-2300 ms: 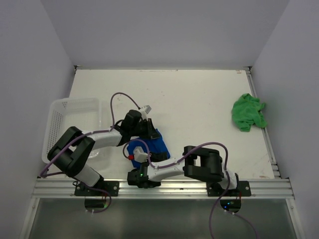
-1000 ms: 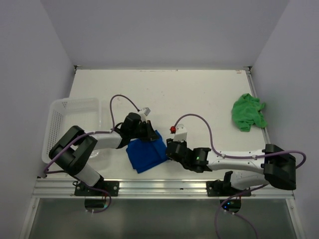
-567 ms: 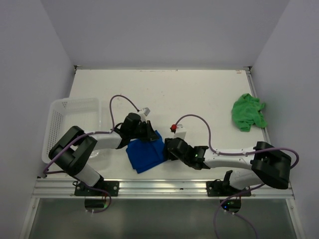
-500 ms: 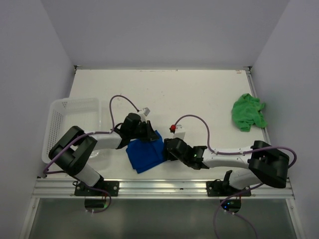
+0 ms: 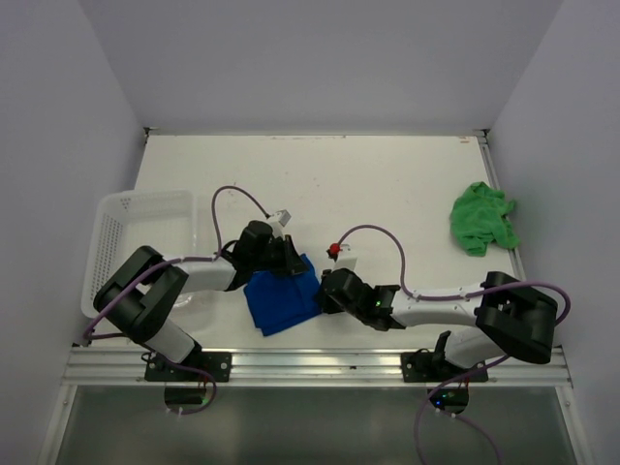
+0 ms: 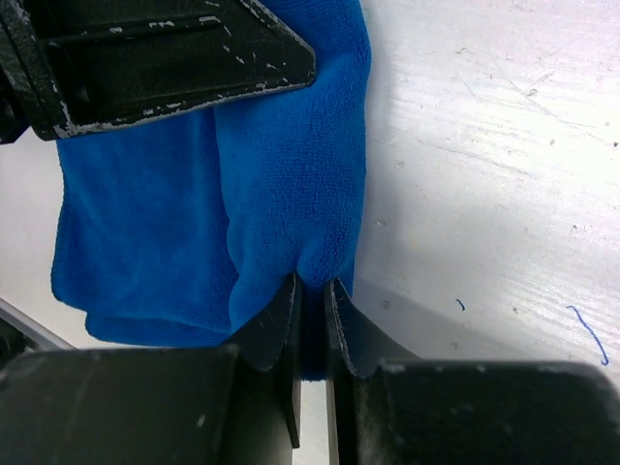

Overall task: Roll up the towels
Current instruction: Roll the towel

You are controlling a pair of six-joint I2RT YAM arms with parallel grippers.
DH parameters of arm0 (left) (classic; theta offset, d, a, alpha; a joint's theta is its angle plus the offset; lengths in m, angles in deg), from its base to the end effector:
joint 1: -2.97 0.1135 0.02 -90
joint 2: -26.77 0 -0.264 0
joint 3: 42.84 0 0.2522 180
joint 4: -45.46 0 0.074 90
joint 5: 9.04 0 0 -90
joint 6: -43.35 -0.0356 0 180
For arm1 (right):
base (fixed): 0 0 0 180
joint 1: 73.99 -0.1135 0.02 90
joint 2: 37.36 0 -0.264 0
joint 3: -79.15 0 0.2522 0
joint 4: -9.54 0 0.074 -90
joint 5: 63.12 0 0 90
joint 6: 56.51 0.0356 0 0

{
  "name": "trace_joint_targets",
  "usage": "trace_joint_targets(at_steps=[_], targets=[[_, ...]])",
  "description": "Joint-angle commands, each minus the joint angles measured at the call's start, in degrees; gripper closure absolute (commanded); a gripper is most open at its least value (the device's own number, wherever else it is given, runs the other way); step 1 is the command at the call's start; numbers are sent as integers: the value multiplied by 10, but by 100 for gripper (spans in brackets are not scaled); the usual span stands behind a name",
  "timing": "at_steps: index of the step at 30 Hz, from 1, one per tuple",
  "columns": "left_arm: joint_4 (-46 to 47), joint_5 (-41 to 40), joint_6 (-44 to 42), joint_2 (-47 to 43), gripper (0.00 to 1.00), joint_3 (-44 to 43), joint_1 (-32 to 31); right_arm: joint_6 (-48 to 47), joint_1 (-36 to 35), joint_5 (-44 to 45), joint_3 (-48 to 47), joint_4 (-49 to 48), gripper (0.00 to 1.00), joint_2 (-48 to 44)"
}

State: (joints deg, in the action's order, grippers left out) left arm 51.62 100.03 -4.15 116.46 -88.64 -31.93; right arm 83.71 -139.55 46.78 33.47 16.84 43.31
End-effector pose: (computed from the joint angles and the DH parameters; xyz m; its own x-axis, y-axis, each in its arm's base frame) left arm 0.2275 -0.1729 0.1368 -0.8785 -0.1657 -0.4480 0.2159 0.6990 -0.6817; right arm 0.1200 0.2347 0.1571 -0.7559 0.0832 -0.6493 -0.2671 0.8664 0.4220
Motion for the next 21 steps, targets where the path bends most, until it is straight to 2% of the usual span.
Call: trace_joint_targets(at_steps=[1, 4, 12, 18, 21], targets=[[-67, -23, -8, 0, 88, -4, -2, -3, -1, -20, 12, -13, 93, 6], [-86, -24, -12, -3, 88, -36, -2, -12, -1, 0, 7, 8, 100, -2], [-145, -32, -29, -17, 87, -128, -1, -56, -11, 77, -21, 67, 100, -25], [-157, -25, -30, -34, 87, -150, -1, -100, -69, 194, -100, 181, 100, 0], [-152, -18, -24, -43, 87, -146, -1, -93, -106, 259, -159, 256, 100, 43]])
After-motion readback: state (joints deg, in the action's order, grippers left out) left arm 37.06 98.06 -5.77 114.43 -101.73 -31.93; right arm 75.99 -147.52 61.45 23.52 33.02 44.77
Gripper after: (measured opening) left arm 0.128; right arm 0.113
